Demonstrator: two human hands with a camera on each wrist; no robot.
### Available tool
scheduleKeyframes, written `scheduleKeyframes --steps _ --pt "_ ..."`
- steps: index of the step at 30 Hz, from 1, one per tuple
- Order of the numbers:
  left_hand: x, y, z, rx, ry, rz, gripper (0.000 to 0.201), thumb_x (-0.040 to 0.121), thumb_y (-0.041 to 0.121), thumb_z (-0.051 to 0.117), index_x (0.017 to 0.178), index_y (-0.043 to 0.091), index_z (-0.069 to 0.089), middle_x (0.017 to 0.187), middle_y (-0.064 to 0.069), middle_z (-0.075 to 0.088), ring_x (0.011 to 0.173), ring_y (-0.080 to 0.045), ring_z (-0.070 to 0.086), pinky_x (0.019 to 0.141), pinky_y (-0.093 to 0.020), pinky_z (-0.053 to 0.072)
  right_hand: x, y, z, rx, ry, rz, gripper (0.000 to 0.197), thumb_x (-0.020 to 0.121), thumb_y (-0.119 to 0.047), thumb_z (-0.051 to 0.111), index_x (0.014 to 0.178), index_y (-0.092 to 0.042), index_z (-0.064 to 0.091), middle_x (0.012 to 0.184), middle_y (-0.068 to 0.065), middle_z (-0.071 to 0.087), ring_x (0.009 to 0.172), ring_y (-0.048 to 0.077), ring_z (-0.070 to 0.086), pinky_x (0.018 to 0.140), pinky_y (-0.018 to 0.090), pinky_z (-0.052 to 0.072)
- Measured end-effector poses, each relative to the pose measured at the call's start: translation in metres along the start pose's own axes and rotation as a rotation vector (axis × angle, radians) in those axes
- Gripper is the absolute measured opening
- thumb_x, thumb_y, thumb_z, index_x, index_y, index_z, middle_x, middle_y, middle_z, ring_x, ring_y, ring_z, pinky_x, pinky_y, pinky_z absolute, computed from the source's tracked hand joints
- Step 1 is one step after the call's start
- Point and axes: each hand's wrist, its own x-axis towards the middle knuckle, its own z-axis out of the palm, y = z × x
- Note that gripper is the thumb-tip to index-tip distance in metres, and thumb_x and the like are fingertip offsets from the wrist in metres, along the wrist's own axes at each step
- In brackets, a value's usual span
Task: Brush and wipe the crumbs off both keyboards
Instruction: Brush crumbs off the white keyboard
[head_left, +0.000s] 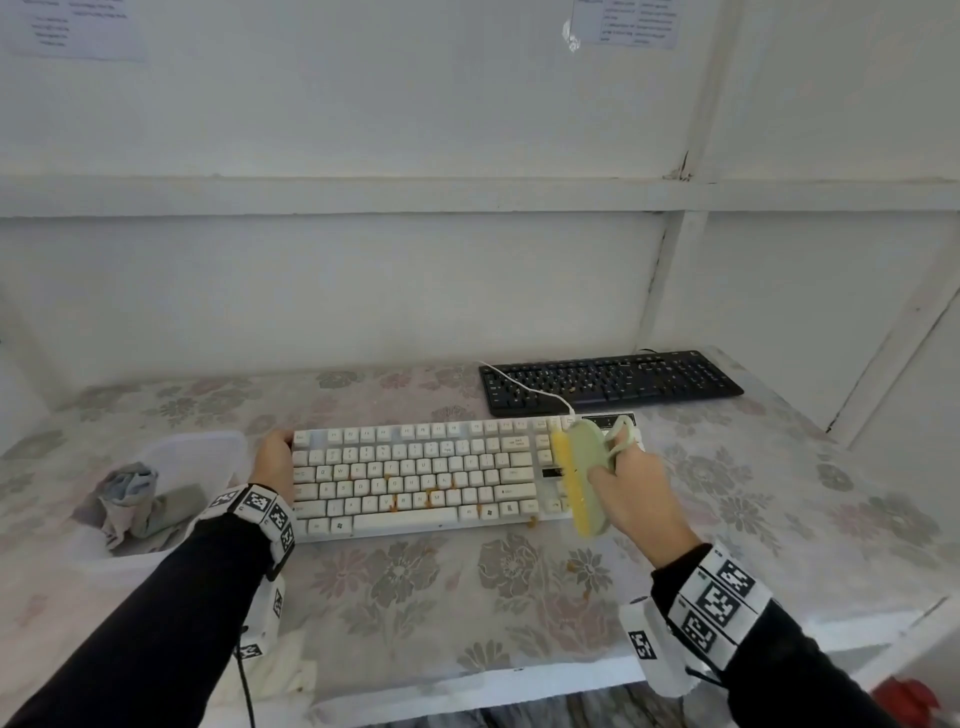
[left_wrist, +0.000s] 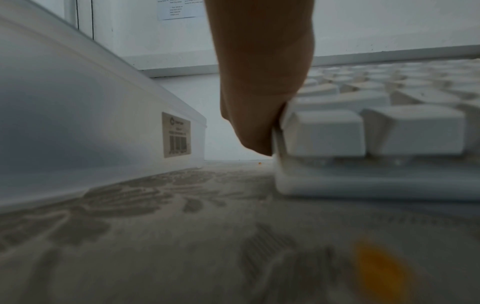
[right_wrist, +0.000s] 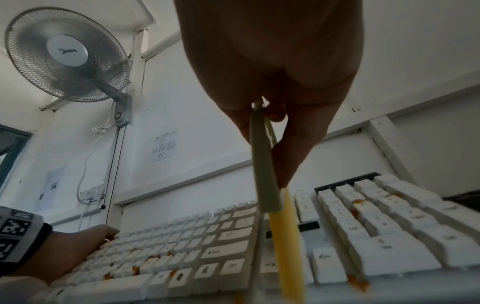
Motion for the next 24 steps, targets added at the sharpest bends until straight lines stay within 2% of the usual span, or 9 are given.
scheduleKeyframes --steps 4,6,8,12,15,17,19,21,24 --pt "-0.001 0.001 0.001 -0.016 0.001 0.0 0.038 0.093 0.026 0.033 0.064 0.013 0.054 0.038 -0.001 0.056 0.031 -0.016 0.054 0.043 -0.021 0.046 0.001 -0.003 -0.012 0.017 0.057 0.011 0.02 0.088 -0.005 0.049 0.073 -0.013 0.038 0.059 -0.001 0.043 0.049 0.01 0.04 0.037 0.015 0.029" --pt "-0.002 0.002 0.001 -0.018 0.002 -0.005 0.036 0.091 0.024 0.034 0.064 0.014 0.054 0.039 -0.001 0.056 0.031 -0.016 0.054 0.044 -0.022 0.046 0.006 -0.007 -0.015 0.054 0.161 -0.049 0.022 0.09 -0.005 0.049 0.072 -0.013 0.038 0.057 -0.002 0.041 0.046 0.009 0.038 0.037 0.013 0.035" --pt "-0.003 0.002 0.0 -0.013 0.002 -0.01 0.035 0.091 0.024 0.035 0.063 0.014 0.053 0.039 -0.001 0.056 0.031 -0.016 0.054 0.047 -0.023 0.046 0.01 -0.013 -0.015 0.143 0.227 -0.111 0.014 0.09 -0.004 0.048 0.087 -0.013 0.038 0.06 -0.004 0.043 0.047 0.009 0.039 0.038 0.008 0.036" --pt "-0.003 0.002 0.001 -0.01 0.002 -0.012 0.034 0.091 0.023 0.034 0.064 0.014 0.052 0.039 0.0 0.056 0.032 -0.016 0.054 0.046 -0.023 0.046 0.015 -0.008 -0.007 0.138 0.164 -0.092 0.015 0.09 -0.003 0.047 0.094 -0.014 0.038 0.068 0.001 0.048 0.051 0.007 0.042 0.04 0.006 0.036" --pt "-0.002 0.002 0.001 -0.011 0.01 0.0 0.036 0.093 0.023 0.033 0.064 0.014 0.052 0.038 0.001 0.055 0.03 -0.015 0.053 0.051 -0.027 0.044 0.007 -0.001 -0.003 0.018 0.043 -0.02 0.011 0.09 -0.005 0.048 0.082 -0.01 0.042 0.062 -0.001 0.044 0.051 0.007 0.041 0.039 0.007 0.036" --pt "-0.002 0.002 0.002 -0.017 0.013 0.002 0.036 0.094 0.022 0.033 0.063 0.014 0.049 0.036 0.002 0.053 0.029 -0.013 0.051 0.052 -0.029 0.042 0.002 0.002 -0.003 -0.034 -0.005 0.03 0.027 0.089 -0.004 0.048 0.065 -0.012 0.038 0.058 -0.001 0.04 0.049 0.008 0.038 0.037 0.014 0.033" --pt "-0.002 0.002 0.002 -0.017 0.016 0.001 0.036 0.093 0.022 0.033 0.062 0.015 0.048 0.036 0.002 0.053 0.028 -0.013 0.051 0.047 -0.024 0.044 0.001 0.0 -0.007 -0.029 -0.014 0.058 0.034 0.089 -0.005 0.048 0.061 -0.017 0.033 0.058 -0.001 0.039 0.049 0.008 0.037 0.038 0.014 0.027" --pt "-0.003 0.002 0.002 -0.021 0.012 0.003 0.036 0.093 0.022 0.032 0.062 0.015 0.049 0.036 0.001 0.053 0.028 -0.014 0.051 0.038 -0.018 0.044 0.004 -0.005 -0.008 0.001 0.048 0.001 0.031 0.089 -0.005 0.049 0.064 -0.016 0.035 0.058 -0.002 0.04 0.047 0.008 0.037 0.036 0.013 0.032" --pt "-0.007 0.002 0.003 -0.03 -0.004 0.014 0.037 0.093 0.023 0.031 0.062 0.014 0.05 0.036 0.001 0.054 0.028 -0.014 0.052 0.034 -0.017 0.043 0.008 -0.014 -0.003 0.115 0.181 -0.155 0.014 0.088 -0.003 0.049 0.085 -0.014 0.041 0.061 -0.005 0.042 0.049 0.006 0.04 0.042 0.008 0.037"
